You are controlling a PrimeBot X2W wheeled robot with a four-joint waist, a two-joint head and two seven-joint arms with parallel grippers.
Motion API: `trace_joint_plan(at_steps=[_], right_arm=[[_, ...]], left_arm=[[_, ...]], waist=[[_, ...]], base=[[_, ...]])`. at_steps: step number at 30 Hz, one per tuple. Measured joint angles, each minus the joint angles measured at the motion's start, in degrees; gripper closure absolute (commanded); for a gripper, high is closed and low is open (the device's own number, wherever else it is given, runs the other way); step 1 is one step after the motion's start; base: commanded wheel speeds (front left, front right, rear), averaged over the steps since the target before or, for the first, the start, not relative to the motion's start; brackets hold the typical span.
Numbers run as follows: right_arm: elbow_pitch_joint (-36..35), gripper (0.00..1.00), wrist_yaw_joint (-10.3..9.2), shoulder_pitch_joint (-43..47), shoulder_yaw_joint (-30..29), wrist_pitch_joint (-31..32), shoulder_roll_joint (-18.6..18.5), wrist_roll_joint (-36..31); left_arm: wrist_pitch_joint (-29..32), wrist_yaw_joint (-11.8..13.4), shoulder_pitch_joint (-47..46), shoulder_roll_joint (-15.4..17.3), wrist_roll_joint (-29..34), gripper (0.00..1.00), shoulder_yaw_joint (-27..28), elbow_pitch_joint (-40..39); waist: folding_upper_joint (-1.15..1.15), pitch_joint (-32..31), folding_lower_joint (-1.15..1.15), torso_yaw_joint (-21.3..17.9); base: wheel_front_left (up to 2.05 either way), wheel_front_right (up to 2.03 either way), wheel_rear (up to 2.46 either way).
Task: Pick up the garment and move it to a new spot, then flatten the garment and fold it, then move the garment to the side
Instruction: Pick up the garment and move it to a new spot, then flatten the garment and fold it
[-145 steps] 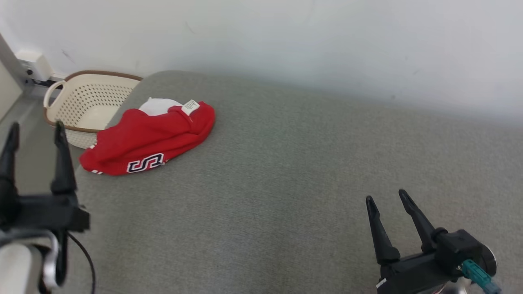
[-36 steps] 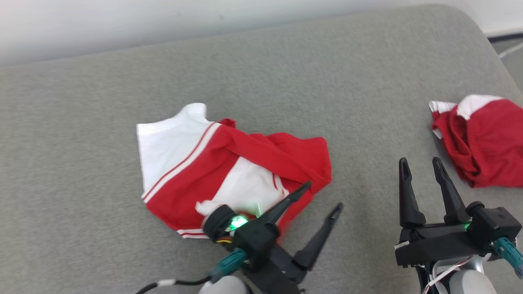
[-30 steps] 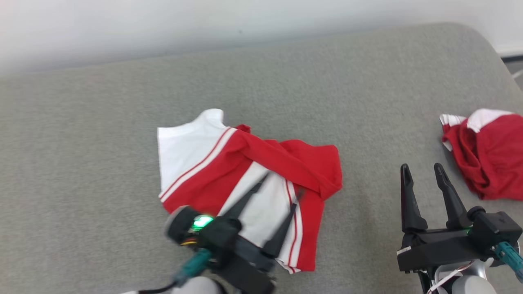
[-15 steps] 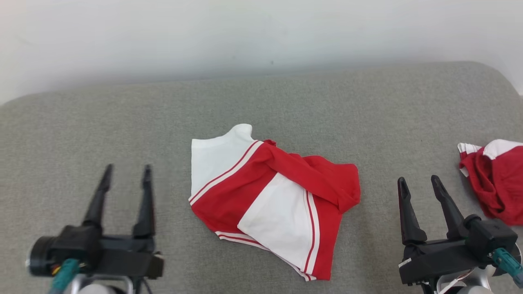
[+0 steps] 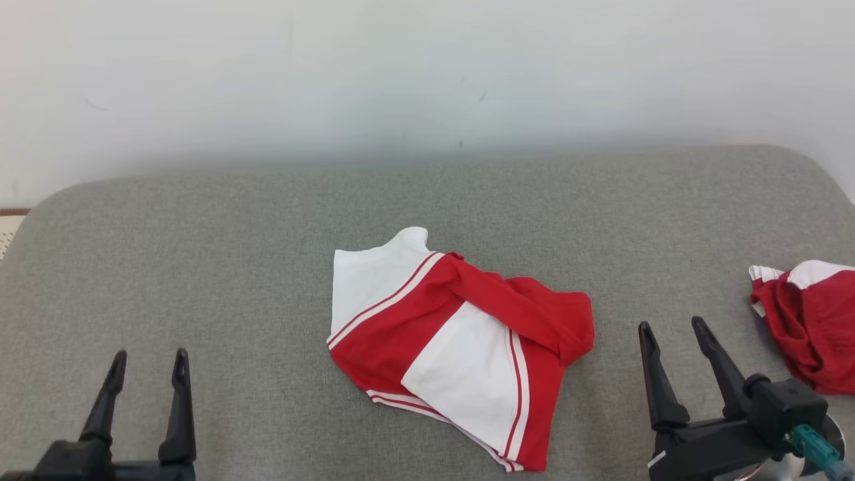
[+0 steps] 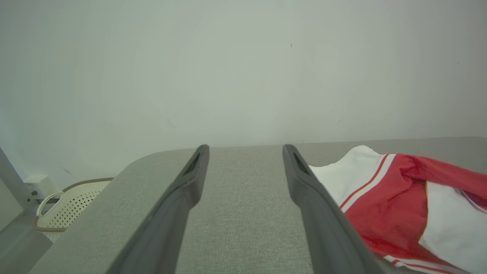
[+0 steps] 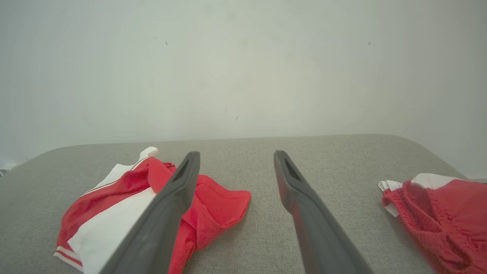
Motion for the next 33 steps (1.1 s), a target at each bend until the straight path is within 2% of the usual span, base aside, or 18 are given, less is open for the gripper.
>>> trace_joint_plan(at_steps=[4,26,30,33], right_arm=[[-0.2,0.00,0.00,1.4,0.4,0.4,-0.1,-0.1],[-2.0,0.00,0.00,3.3,-0.3,1.4,0.2,-0.6],[-2.1,0.00,0.00,3.3,-0.3,1.5,0.2,-0.6],[-2.3,0.00,0.00,3.3,0.0,1.9,0.1,-0.6]], left_arm=[[0.0,-1.0,1.9,0.4,0.6,0.00,-0.9,0.3],[0.0,-1.5,2.1,-0.2,1.3,0.00,-1.8,0.9],[1.7,-3.6,-0.4,-1.6,1.7,0.00,-5.3,1.2],[3.8,-6.8,-3.4,-4.3,1.7,0.00,-10.1,2.4]], waist=[[0.00,-1.2,0.00,-0.1],[0.00,-2.4,0.00,0.6],[0.00,-2.2,0.00,1.0],[0.00,-1.9,0.01,0.9]], base=[[0.00,0.00,0.00],[0.00,0.00,0.00],[0.00,0.00,0.00],[0.00,0.00,0.00]])
